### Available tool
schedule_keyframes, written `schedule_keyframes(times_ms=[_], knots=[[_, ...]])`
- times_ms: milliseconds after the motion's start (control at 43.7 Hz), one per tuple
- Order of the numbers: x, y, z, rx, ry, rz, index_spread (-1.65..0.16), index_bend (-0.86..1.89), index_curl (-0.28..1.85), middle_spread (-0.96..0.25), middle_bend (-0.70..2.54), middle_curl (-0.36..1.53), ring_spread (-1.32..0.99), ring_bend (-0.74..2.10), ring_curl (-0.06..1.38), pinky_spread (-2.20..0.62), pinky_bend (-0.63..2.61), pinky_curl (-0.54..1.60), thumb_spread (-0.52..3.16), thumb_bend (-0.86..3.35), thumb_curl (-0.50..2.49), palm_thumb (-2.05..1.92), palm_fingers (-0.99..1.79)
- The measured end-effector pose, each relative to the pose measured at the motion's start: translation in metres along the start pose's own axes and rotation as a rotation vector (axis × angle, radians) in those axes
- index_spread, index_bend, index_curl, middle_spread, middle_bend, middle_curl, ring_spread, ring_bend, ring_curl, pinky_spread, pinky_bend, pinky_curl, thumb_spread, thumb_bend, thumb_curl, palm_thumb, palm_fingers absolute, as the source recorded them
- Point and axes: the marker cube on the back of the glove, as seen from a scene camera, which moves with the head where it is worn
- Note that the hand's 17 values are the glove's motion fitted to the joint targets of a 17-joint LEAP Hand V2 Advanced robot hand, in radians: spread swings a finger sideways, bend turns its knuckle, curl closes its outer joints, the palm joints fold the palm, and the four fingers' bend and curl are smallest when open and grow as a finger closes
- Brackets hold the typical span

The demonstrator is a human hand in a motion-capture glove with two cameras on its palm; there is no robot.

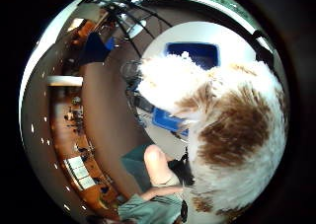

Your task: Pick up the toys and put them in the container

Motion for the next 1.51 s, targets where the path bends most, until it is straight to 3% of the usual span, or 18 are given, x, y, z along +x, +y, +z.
schedule_keyframes(times_ms=[69, 206, 252, 343, 480, 640, 846, 1029, 1258, 1510], knots=[[-0.025, 0.000, 0.002, -0.077, 0.004, 0.091, -0.31, 0.81, 0.89, -0.21, 1.01, 0.66, -0.37, 1.18, 0.67, -0.29, 1.12, 0.54, 0.53, -0.01, 0.85, 0.58, 0.89], [-0.055, -0.003, 0.030, -0.167, 0.006, 0.071, -0.32, 0.79, 0.93, -0.22, 0.96, 0.67, -0.36, 1.17, 0.67, -0.29, 1.15, 0.55, 0.55, -0.02, 0.86, 0.55, 0.77], [-0.061, -0.003, 0.042, -0.197, 0.013, 0.072, -0.31, 0.74, 0.94, -0.21, 0.91, 0.67, -0.35, 1.18, 0.68, -0.28, 1.18, 0.56, 0.59, -0.03, 0.86, 0.53, 0.63], [-0.069, 0.000, 0.063, -0.296, 0.040, 0.059, -0.29, 0.70, 0.93, -0.19, 0.66, 0.60, -0.29, 0.93, 0.66, -0.22, 1.20, 0.59, 0.83, -0.06, 0.79, 0.39, -0.04], [-0.064, 0.002, 0.062, -0.342, -0.076, 0.064, -0.28, 0.34, 0.75, -0.10, 0.37, 0.48, -0.14, 0.55, 0.50, -0.08, 1.25, 0.51, 1.00, -0.11, 0.64, 0.10, -0.44], [-0.034, 0.010, 0.019, -0.249, -0.076, 0.095, -0.27, 0.13, 0.61, -0.04, 0.18, 0.41, -0.05, 0.35, 0.40, 0.00, 1.14, 0.46, 1.08, -0.08, 0.52, -0.07, -0.30], [0.015, 0.008, -0.034, -0.191, -0.035, 0.171, -0.26, 0.12, 0.51, -0.05, 0.12, 0.35, 0.01, 0.24, 0.36, 0.05, 1.02, 0.40, 1.14, -0.07, 0.42, -0.08, -0.23], [0.068, 0.002, -0.039, -0.202, -0.006, 0.186, -0.26, 0.14, 0.46, -0.07, 0.13, 0.32, 0.01, 0.22, 0.36, 0.05, 0.89, 0.36, 1.18, -0.05, 0.36, -0.07, -0.20], [0.136, -0.036, 0.018, -0.274, 0.046, 0.251, -0.27, 0.13, 0.41, -0.10, 0.13, 0.29, 0.00, 0.19, 0.35, 0.03, 0.78, 0.33, 1.25, -0.04, 0.32, -0.04, -0.17], [0.200, -0.084, 0.167, -0.358, -0.044, 0.275, -0.26, 0.05, 0.33, -0.07, 0.12, 0.26, -0.01, 0.23, 0.36, 0.03, 0.80, 0.33, 1.31, -0.05, 0.27, -0.07, -0.22]])
